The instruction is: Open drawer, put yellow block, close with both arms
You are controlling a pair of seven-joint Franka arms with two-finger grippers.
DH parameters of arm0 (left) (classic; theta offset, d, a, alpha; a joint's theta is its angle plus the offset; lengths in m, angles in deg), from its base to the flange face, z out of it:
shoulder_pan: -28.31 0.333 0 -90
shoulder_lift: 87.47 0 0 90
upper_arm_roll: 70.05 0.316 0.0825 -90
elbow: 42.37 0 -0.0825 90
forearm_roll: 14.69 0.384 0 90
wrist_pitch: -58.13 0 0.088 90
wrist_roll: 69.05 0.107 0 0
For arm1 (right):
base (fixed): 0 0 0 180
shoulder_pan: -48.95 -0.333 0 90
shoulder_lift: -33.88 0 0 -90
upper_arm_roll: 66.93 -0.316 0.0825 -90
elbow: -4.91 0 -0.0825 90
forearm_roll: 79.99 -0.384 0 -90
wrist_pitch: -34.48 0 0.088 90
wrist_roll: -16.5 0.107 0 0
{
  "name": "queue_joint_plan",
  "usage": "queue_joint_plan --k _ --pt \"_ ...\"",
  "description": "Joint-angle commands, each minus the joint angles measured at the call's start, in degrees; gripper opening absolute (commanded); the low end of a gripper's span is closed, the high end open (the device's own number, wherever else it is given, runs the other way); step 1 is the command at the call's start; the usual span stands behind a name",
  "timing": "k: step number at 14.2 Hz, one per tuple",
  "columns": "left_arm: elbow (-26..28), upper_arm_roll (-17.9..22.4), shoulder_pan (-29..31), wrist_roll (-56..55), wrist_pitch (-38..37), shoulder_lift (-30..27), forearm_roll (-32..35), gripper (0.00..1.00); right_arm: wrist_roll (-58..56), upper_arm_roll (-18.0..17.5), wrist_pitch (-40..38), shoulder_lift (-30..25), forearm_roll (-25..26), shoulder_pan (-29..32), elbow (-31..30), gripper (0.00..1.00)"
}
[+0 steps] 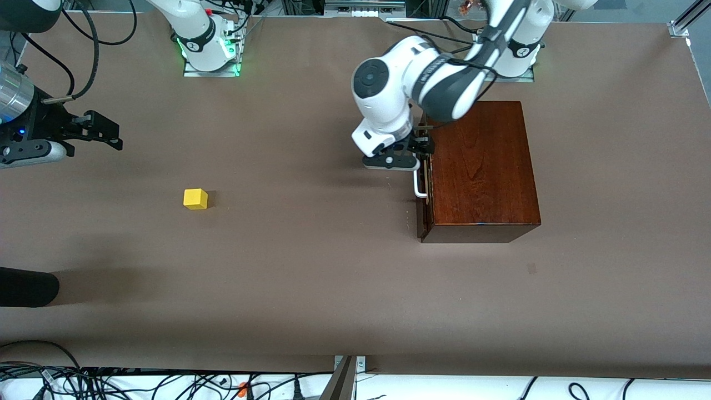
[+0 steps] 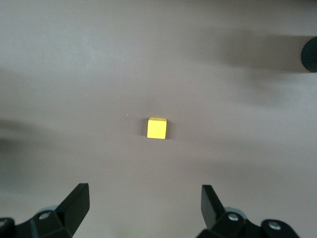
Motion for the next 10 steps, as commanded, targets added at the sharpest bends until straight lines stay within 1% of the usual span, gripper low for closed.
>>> queue_joint_plan --k 1,8,10 --pt "-1.9 0.8 -1.3 -1.6 -0.3 2.2 3.2 1.00 0.1 -0.2 -1.4 0.1 0.3 0.2 1.3 1.00" --pt "-1.8 1.1 -1.0 -1.6 5.0 5.1 3.2 1.00 0.1 -0.2 -1.4 0.1 0.3 0.2 1.3 1.00" --pt "-1.8 1.1 -1.0 -1.6 5.2 5.8 4.4 1.00 0.1 -0.2 -1.6 0.1 0.3 0.2 1.3 1.00"
